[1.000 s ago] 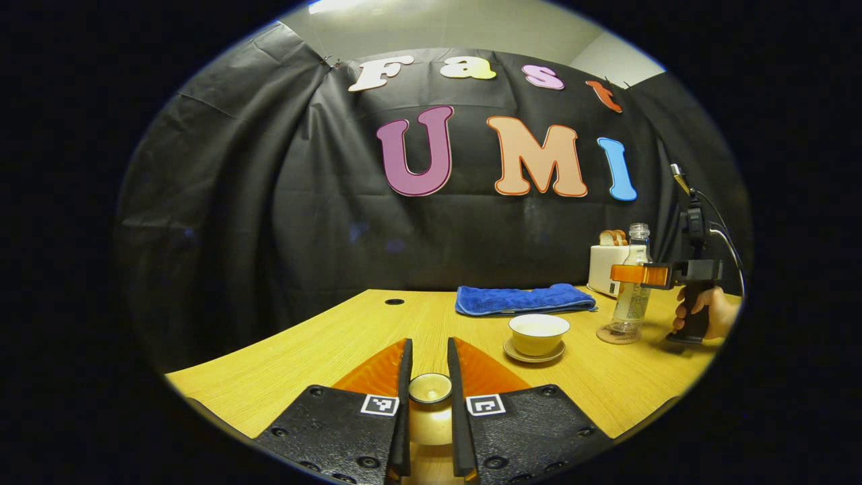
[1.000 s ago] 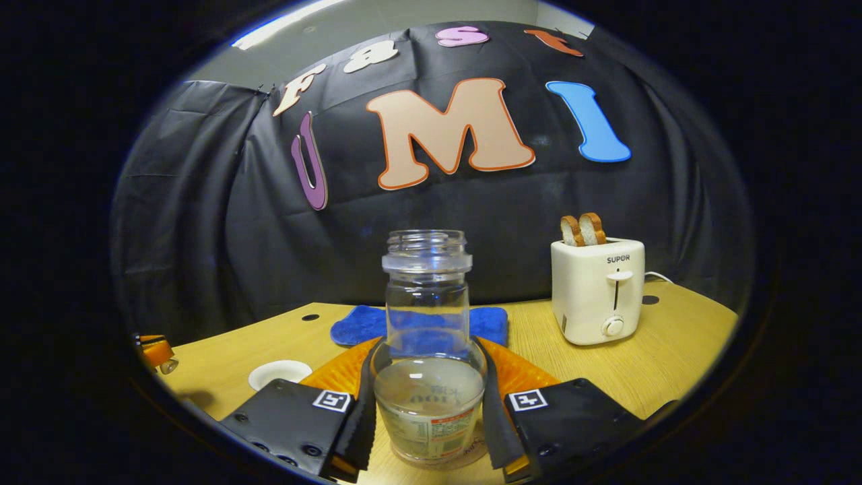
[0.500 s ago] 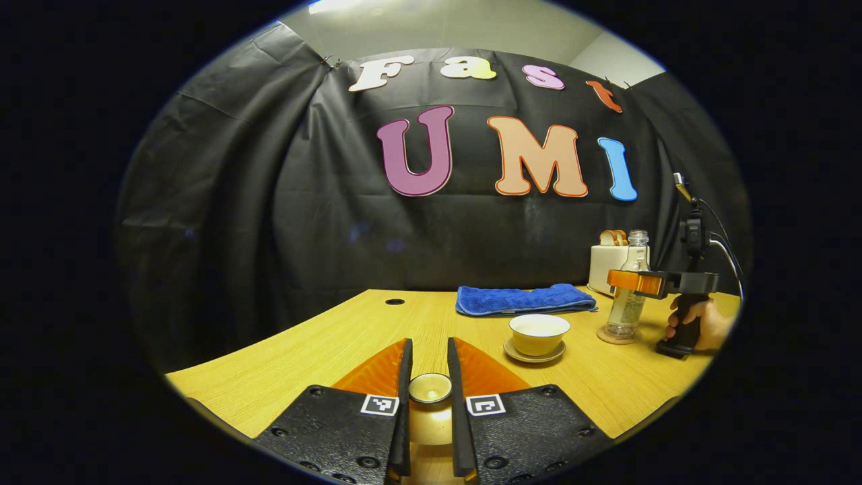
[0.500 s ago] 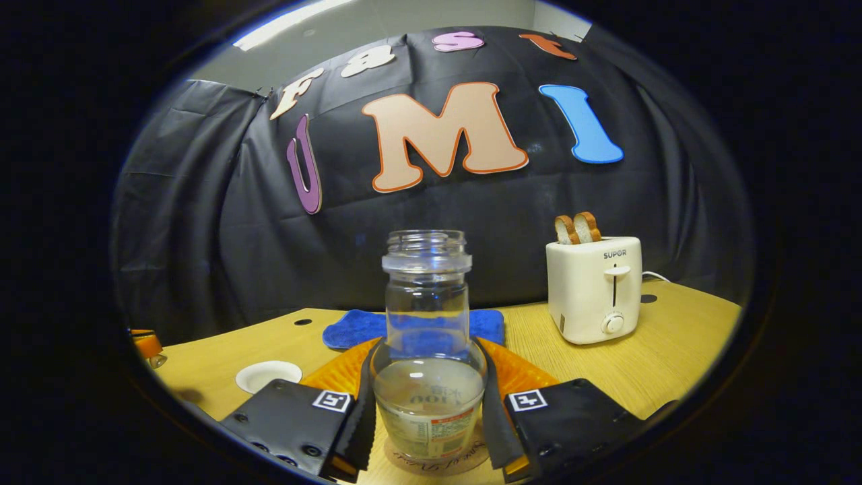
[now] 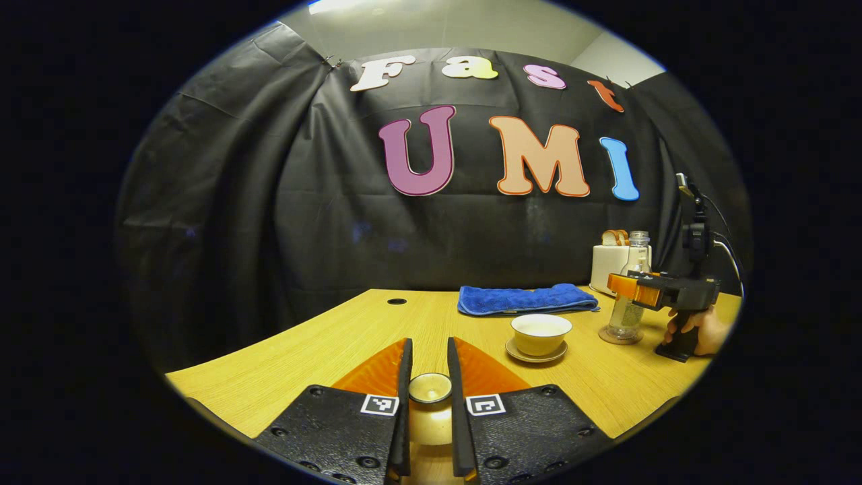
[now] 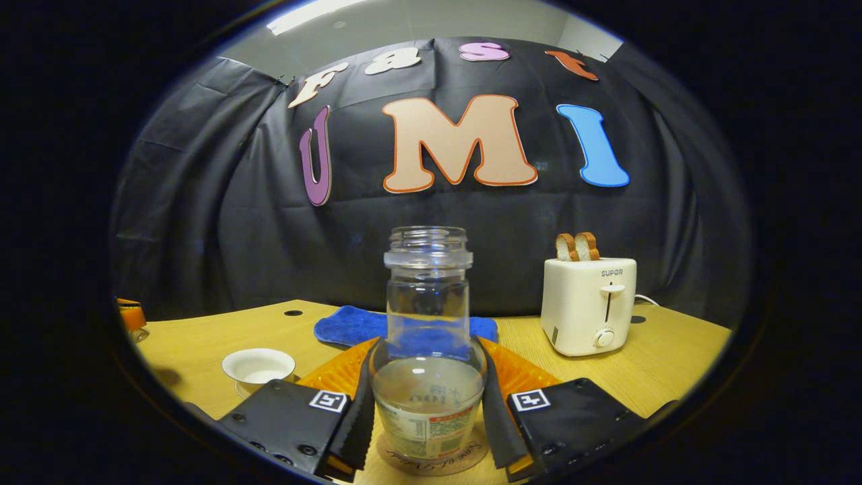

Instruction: Open the teacup lid with one hand, grasp the water bottle and pour water into the teacup with the other hand; after pouring, place the water bottle on the coaster and then close the teacup lid.

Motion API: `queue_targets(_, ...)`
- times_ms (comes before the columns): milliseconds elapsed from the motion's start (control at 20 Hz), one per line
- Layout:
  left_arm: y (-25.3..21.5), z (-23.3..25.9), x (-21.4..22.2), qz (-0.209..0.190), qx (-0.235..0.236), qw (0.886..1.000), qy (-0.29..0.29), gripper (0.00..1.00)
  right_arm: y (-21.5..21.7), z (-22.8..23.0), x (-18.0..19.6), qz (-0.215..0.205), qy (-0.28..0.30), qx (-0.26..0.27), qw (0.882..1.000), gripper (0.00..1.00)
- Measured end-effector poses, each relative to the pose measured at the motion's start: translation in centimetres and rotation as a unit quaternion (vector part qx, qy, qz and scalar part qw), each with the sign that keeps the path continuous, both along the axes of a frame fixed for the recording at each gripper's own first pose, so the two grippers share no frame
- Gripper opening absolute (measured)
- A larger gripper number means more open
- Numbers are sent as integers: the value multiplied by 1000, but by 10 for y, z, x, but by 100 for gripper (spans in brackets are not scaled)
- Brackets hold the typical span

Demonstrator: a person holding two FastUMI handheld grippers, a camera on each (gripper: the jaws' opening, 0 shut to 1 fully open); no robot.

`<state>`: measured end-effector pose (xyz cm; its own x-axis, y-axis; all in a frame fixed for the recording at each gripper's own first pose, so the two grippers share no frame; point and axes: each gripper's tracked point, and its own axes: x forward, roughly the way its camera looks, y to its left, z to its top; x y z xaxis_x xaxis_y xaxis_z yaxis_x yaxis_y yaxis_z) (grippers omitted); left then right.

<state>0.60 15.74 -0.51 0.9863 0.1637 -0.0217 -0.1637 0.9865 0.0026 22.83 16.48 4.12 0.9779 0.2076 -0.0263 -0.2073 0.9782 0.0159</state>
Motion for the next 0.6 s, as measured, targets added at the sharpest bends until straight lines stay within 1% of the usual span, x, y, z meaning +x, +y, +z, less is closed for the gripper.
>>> queue_targets(50, 0, 1, 0, 0, 0, 1000, 0, 22, 0, -2, 1, -5, 3, -2, 1000, 72)
queue_targets(100, 0, 0, 0, 0, 0, 1000, 0, 22, -1, -4, 0, -5, 5, -2, 1000, 75)
queue_targets(200, 0, 0, 0, 0, 0, 1000, 0, 22, 0, -4, -1, -5, 6, -2, 1000, 75)
queue_targets(350, 0, 0, 1, 0, 0, 1000, 0, 22, -2, -4, 0, -9, 7, -5, 1000, 79)
queue_targets(400, 0, 0, 1, 0, 0, 1000, 0, 22, -4, -5, 0, -13, 9, -5, 1000, 78)
queue_targets(450, 0, 0, 1, 0, 0, 1000, 0, 20, -9, -4, 1, -26, 8, -6, 1000, 76)
queue_targets(500, 0, 0, 0, 0, 0, 1000, 1, 22, -16, -3, -1, -41, 5, -6, 999, 88)
queue_targets(550, 0, 0, 1, 0, 0, 1000, 0, 22, -17, -3, 0, -46, 5, -7, 999, 100)
queue_targets(600, 0, 0, 1, 0, 0, 1000, 0, 22, -14, -4, -4, -43, 7, -6, 999, 100)
